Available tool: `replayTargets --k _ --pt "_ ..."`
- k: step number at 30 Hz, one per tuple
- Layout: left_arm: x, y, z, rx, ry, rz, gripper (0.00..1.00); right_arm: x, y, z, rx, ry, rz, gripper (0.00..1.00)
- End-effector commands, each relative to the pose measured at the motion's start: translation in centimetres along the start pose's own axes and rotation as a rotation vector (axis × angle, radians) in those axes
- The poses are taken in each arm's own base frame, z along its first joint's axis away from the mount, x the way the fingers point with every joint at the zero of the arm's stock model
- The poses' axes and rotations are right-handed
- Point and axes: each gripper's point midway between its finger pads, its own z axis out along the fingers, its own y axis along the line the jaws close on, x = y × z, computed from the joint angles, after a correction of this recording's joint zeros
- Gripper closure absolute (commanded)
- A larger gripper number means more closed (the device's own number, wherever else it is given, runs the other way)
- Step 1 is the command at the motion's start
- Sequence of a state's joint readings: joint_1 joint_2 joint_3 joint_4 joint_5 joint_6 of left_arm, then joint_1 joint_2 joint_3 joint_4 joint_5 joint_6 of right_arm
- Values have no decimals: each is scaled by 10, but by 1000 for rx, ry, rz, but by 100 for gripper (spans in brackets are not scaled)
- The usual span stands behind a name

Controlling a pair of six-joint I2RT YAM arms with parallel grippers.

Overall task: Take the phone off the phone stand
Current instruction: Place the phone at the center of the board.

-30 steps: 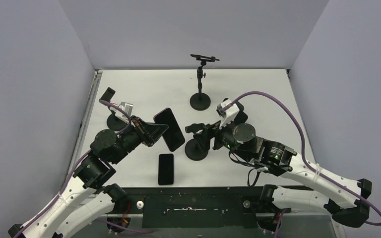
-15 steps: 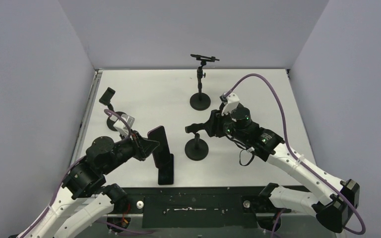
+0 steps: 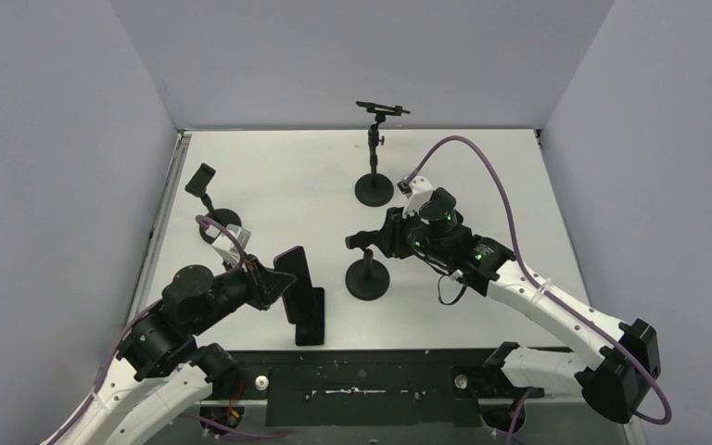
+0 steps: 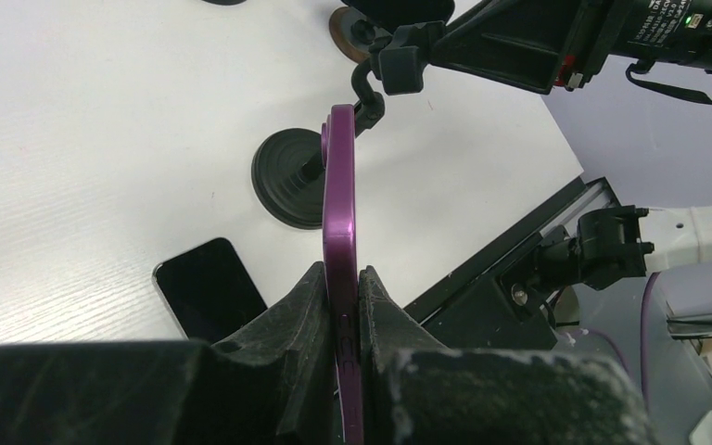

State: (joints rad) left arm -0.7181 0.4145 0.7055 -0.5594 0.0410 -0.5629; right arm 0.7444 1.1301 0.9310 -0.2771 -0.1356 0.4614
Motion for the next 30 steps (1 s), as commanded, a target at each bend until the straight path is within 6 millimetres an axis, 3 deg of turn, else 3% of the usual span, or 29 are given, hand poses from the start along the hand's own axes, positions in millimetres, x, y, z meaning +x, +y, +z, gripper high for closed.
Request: replayTargets --k 1,9,14,19,24,30 --pt "-17 -11 -4 45 -68 -11 100 -7 -1 5 -4 -29 2 74" --pt "-5 -11 6 62 -26 -28 100 -11 -4 1 18 -44 -9 100" --pt "10 -11 22 62 59 -40 100 -31 -1 -16 27 -100 -36 100" --pt "27 -10 51 54 153 -100 100 -50 2 -43 43 -154 -52 100" --pt "49 -7 88 12 283 -188 100 -58 1 -69 62 -187 -59 100" --pt "75 0 123 -24 375 -295 100 -57 1 -86 58 -206 -59 100"
